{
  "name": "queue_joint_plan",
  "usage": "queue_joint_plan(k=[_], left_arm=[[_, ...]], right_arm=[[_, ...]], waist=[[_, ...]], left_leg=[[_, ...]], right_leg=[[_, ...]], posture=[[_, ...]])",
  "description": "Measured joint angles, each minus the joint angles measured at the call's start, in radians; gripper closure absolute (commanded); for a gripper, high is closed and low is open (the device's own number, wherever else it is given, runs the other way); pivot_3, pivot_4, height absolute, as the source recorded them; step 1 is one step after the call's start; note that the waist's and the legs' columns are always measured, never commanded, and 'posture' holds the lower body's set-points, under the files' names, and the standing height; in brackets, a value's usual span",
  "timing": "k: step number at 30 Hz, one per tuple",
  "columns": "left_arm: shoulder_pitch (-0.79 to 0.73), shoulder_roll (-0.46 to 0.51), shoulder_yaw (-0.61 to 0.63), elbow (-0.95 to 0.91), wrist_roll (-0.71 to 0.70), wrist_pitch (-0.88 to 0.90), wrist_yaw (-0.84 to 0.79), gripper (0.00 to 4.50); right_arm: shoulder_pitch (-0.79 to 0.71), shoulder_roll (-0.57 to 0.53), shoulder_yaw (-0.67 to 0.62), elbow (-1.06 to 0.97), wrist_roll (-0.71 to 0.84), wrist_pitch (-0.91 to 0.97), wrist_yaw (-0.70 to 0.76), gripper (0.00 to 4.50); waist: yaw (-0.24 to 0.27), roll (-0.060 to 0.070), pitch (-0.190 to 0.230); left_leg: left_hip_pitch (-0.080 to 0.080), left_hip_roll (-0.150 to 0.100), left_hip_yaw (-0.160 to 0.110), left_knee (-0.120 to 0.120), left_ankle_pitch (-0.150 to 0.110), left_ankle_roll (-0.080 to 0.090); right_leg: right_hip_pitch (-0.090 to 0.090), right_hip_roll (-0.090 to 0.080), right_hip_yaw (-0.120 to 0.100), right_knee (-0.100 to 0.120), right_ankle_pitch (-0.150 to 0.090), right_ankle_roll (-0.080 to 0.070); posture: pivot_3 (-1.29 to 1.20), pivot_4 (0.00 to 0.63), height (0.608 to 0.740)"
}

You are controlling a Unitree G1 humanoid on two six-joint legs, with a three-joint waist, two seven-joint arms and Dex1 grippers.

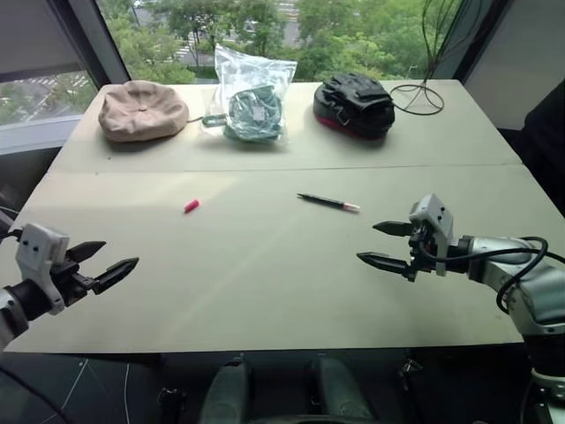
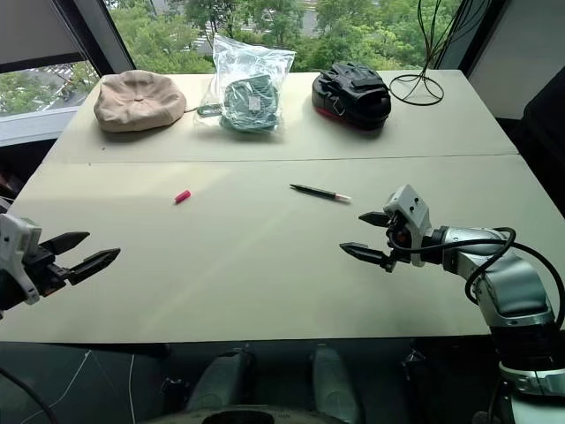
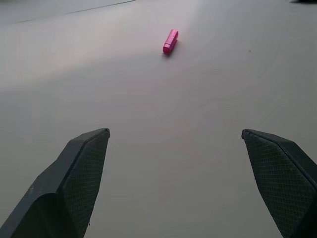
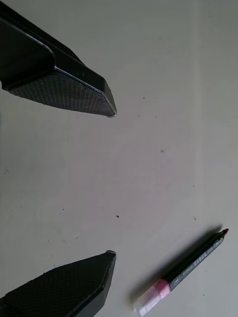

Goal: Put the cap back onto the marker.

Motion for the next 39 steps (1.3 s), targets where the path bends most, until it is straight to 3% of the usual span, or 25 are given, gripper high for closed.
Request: queue_joint_plan(k=[6, 12, 16, 20, 31, 39], left_arm=[[-0.197, 0.092, -0.135, 0.135, 0.039, -0.056, -0.13, 0.03], [-0.472, 0.176, -0.367, 0.26, 0.099, -0.118, -0.359, 0.03], [-0.633, 0.169, -0.491, 0.361, 0.152, -0.163, -0.464, 0.03], [-0.741, 0.11, -0.548, 0.43, 0.185, -0.194, -0.493, 0.03], [-0.729, 0.02, -0.577, 0.453, 0.22, -0.222, -0.465, 0.03], [-0.617, 0.024, -0.535, 0.35, 0.205, -0.209, -0.415, 0.03]], right_arm=[[-0.027, 0.0, 0.015, 0.016, -0.017, -0.003, 0.002, 0.0], [-0.08, -0.002, 0.033, 0.055, -0.034, -0.019, 0.02, 0.0], [-0.135, 0.015, 0.044, 0.117, -0.078, -0.07, -0.004, 0.0], [-0.269, 0.103, 0.11, 0.297, -0.176, -0.213, -0.029, 0.0], [-0.686, 0.376, 0.211, 1.04, -0.358, -0.619, -0.013, 0.0], [-0.788, 0.441, 0.253, 1.317, -0.467, -0.734, 0.082, 0.0]], waist=[[0.003, 0.0, 0.0], [-0.005, 0.0, 0.0], [-0.007, 0.0, 0.0], [-0.01, 0.0, 0.0], [-0.03, 0.0, 0.0], [-0.03, 0.0, 0.0]], left_leg=[[0.0, 0.0, 0.002, 0.001, 0.0, 0.0], [-0.001, -0.002, 0.005, -0.001, 0.0, 0.0], [-0.001, -0.001, 0.005, -0.001, 0.0, 0.0], [0.0, 0.0, 0.005, -0.001, 0.0, 0.0], [-0.002, 0.001, 0.004, -0.001, 0.0, 0.0], [-0.001, 0.002, 0.003, -0.001, 0.0, 0.0]], right_leg=[[0.0, 0.0, -0.001, 0.0, 0.0, 0.0], [-0.001, 0.002, -0.001, 0.0, 0.002, 0.003], [-0.003, 0.006, 0.0, 0.001, 0.002, 0.004], [-0.003, 0.01, 0.001, 0.003, 0.002, 0.004], [-0.004, 0.01, 0.001, 0.005, 0.002, 0.004], [-0.004, 0.01, 0.001, 0.005, 0.003, 0.004]], posture=[[0.0, 0.15, 0.74], [0.0, 0.15, 0.74], [0.0, 0.15, 0.74], [0.0, 0.15, 0.74], [0.0, 0.15, 0.74], [0.0, 0.15, 0.74]])
